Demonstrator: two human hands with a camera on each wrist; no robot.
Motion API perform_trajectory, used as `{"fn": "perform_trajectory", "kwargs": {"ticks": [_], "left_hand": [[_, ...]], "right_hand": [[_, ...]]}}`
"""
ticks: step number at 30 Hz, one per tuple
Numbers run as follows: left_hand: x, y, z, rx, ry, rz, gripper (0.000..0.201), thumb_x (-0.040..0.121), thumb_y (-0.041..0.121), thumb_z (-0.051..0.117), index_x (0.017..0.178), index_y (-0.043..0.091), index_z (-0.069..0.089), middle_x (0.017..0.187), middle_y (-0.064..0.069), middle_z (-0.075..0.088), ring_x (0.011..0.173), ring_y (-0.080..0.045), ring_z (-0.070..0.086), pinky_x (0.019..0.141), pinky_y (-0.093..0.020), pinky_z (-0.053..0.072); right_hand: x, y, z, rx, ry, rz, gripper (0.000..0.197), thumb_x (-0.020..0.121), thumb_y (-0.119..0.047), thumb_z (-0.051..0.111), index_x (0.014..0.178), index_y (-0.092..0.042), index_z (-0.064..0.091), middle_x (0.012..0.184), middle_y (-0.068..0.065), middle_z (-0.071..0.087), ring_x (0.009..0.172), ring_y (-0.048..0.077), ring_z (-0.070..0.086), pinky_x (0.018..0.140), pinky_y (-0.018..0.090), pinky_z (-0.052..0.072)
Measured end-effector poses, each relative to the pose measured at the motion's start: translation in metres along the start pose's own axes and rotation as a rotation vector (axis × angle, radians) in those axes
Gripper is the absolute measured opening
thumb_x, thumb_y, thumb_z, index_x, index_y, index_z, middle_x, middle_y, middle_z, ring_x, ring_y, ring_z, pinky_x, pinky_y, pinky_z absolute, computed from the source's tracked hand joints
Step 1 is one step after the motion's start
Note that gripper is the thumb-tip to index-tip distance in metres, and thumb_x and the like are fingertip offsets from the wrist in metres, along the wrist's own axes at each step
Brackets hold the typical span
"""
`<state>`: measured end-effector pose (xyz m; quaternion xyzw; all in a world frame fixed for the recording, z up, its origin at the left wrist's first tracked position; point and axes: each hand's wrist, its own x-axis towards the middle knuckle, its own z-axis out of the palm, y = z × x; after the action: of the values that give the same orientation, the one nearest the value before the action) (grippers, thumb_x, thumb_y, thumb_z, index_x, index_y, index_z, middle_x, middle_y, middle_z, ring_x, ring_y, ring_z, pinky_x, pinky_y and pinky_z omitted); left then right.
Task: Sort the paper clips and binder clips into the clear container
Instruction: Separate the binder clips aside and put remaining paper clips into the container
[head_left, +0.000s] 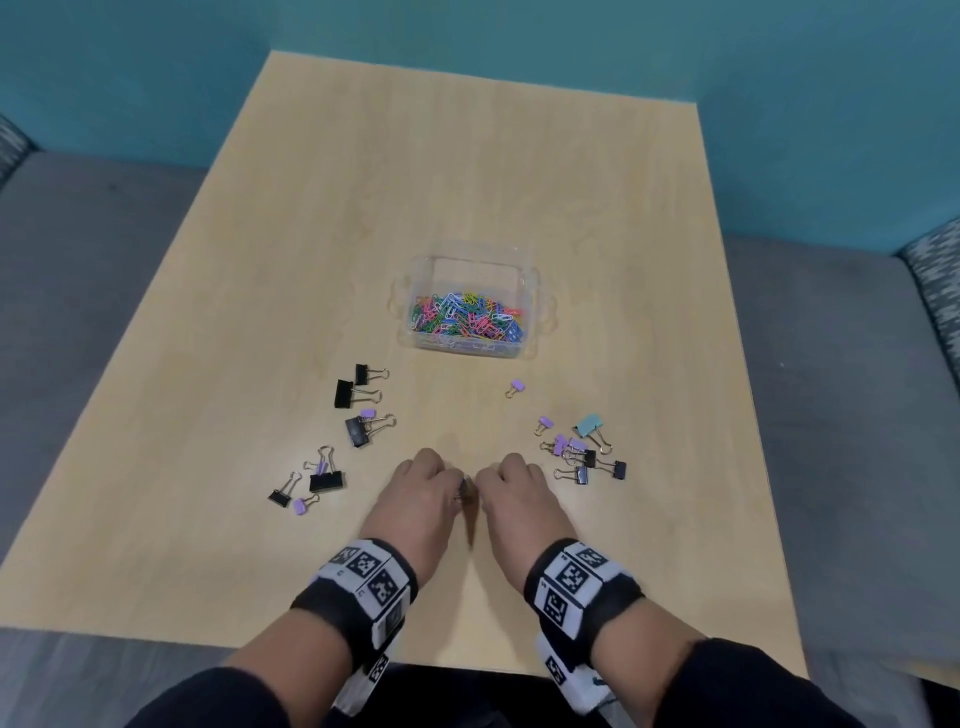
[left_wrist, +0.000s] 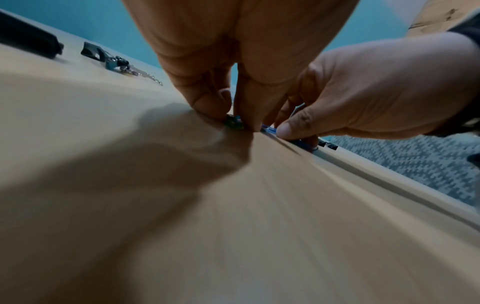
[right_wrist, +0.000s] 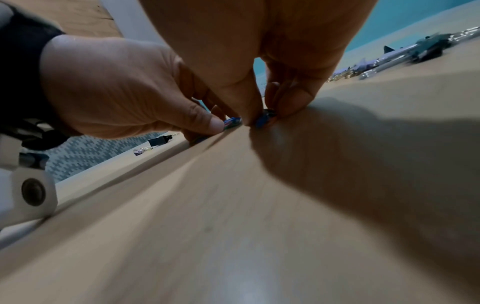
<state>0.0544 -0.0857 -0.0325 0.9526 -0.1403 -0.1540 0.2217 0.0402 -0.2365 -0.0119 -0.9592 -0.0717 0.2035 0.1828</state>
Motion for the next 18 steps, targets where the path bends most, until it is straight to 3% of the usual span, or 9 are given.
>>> {"fn": "perform_trajectory", "kwargs": {"ticks": [6, 12, 18], "left_hand": [[0.004, -0.001, 0.002, 0.065, -0.019, -0.001, 0.02, 0.074, 0.002, 0.064, 0.076, 0.017, 0.05, 0.084, -0.001, 0.043, 0.065, -0.021, 0.043, 0.05, -0.035, 0.039], [0.008, 0.007, 0.0, 0.047, -0.03, -0.077, 0.016, 0.082, 0.004, 0.051, 0.081, 0.02, 0.049, 0.084, 0.003, 0.035, 0.074, -0.016, 0.036, 0.059, -0.027, 0.029], [0.011, 0.008, -0.002, 0.02, -0.032, -0.12, 0.025, 0.081, 0.005, 0.048, 0.072, 0.025, 0.036, 0.074, 0.007, 0.032, 0.073, -0.016, 0.035, 0.054, -0.026, 0.02]], "right_hand": [[-0.001, 0.0, -0.007, -0.025, -0.013, -0.026, 0.042, 0.071, 0.012, 0.039, 0.102, -0.014, 0.049, 0.108, 0.009, 0.043, 0.093, 0.026, 0.039, 0.066, 0.032, 0.027], [0.005, 0.003, -0.004, -0.073, -0.044, -0.058, 0.042, 0.073, 0.008, 0.043, 0.108, -0.013, 0.051, 0.107, 0.01, 0.045, 0.094, 0.028, 0.041, 0.07, 0.032, 0.032], [0.013, 0.001, -0.016, 0.055, -0.075, 0.069, 0.024, 0.077, 0.004, 0.038, 0.082, -0.019, 0.036, 0.09, 0.002, 0.036, 0.079, 0.022, 0.036, 0.065, 0.029, 0.027]]}}
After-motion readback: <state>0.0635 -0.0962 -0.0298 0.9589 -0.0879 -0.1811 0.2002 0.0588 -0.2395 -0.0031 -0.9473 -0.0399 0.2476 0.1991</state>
